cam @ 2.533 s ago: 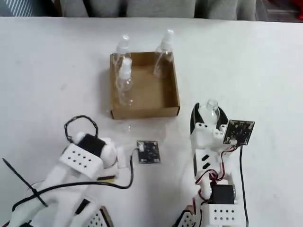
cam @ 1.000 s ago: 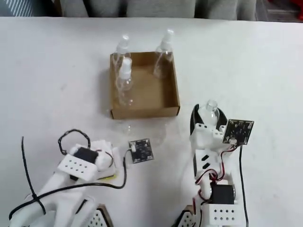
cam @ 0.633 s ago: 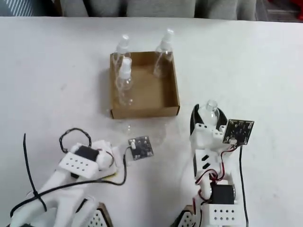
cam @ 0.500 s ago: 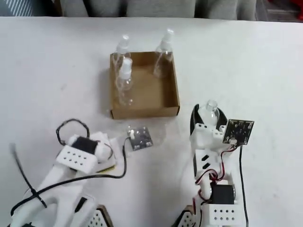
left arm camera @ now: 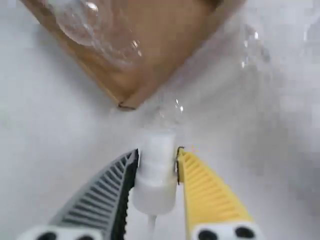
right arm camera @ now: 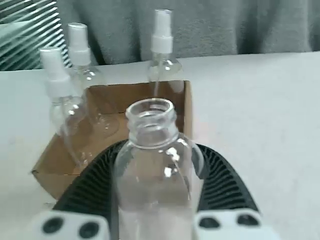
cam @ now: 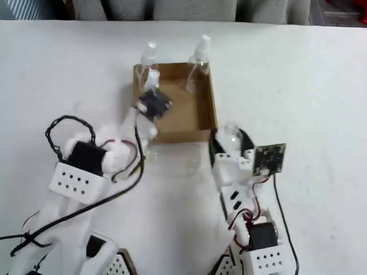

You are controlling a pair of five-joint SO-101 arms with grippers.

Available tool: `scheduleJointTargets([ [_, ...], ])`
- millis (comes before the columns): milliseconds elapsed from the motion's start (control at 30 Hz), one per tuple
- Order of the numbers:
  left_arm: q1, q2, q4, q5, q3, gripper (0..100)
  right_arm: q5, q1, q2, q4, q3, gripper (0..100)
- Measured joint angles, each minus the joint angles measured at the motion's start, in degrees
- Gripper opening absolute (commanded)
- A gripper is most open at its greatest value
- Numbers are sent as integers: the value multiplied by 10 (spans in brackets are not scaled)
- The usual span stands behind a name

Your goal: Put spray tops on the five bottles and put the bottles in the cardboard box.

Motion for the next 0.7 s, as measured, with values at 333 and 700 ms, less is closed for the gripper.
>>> scheduleJointTargets([
  [333, 3, 0, -147, 174, -86, 22, 0, -108, 0, -27, 0, 16],
  [700, 43, -99, -313, 288, -121, 22, 0, -111, 0, -27, 0, 16],
])
